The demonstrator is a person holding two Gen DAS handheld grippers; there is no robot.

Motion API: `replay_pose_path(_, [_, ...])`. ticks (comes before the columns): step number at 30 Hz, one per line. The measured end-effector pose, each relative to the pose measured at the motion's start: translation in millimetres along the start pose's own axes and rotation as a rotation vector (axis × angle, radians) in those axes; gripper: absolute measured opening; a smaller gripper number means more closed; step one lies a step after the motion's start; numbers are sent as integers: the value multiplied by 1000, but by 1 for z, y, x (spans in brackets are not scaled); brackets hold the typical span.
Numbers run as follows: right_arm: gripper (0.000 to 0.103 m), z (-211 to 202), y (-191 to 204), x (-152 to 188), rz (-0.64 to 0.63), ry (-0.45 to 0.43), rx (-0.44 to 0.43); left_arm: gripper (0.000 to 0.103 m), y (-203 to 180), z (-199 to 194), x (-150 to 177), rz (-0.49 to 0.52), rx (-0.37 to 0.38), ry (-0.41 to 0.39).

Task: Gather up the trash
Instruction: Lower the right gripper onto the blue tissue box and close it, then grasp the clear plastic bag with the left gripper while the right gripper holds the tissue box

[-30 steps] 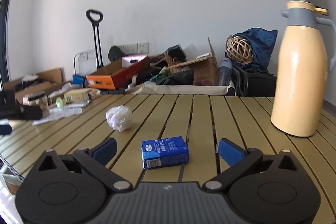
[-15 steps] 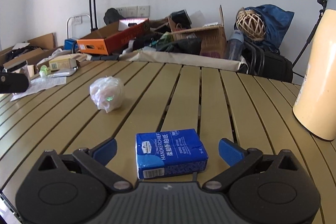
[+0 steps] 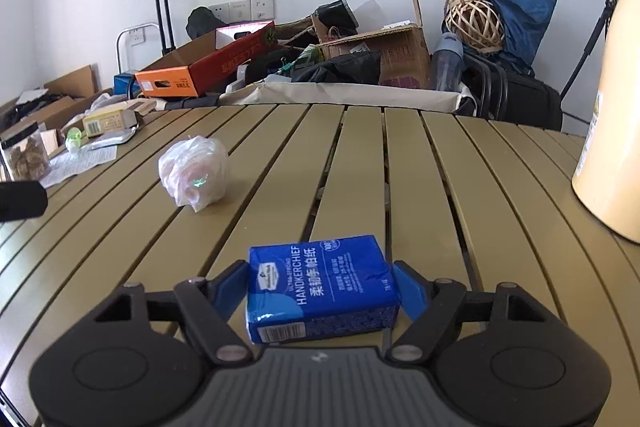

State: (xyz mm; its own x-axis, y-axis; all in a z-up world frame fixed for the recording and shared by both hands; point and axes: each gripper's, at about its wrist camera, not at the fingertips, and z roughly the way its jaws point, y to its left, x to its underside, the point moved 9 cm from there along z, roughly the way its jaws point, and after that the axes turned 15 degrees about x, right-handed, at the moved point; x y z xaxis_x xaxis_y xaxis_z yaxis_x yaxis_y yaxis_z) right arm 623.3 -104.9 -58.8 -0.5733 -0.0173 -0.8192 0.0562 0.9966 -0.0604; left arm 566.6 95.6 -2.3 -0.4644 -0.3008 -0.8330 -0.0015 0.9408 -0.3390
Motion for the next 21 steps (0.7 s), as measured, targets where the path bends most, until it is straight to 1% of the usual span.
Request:
replay_pose_path(6, [74,-1,-8,-2,48,-1,-14,103,-3,3,4,6,-5,16])
replay_pose_path(9, [74,-3,-14,-3,65,-4,-16,103,-9,3,6,17,10,16])
replay_pose_path(13, [74,-8,-26,-9,98,-22,-14,103,-15,6,4,28,10,8])
replay_pose_path(17, [74,-14,-42,-15,140,-40,-18,103,-22,15,-4,37,-2,5])
replay_pose_path(21, [74,-17,-62,-21,185,-54,-6,103,-36,32,-16,95,-17,20])
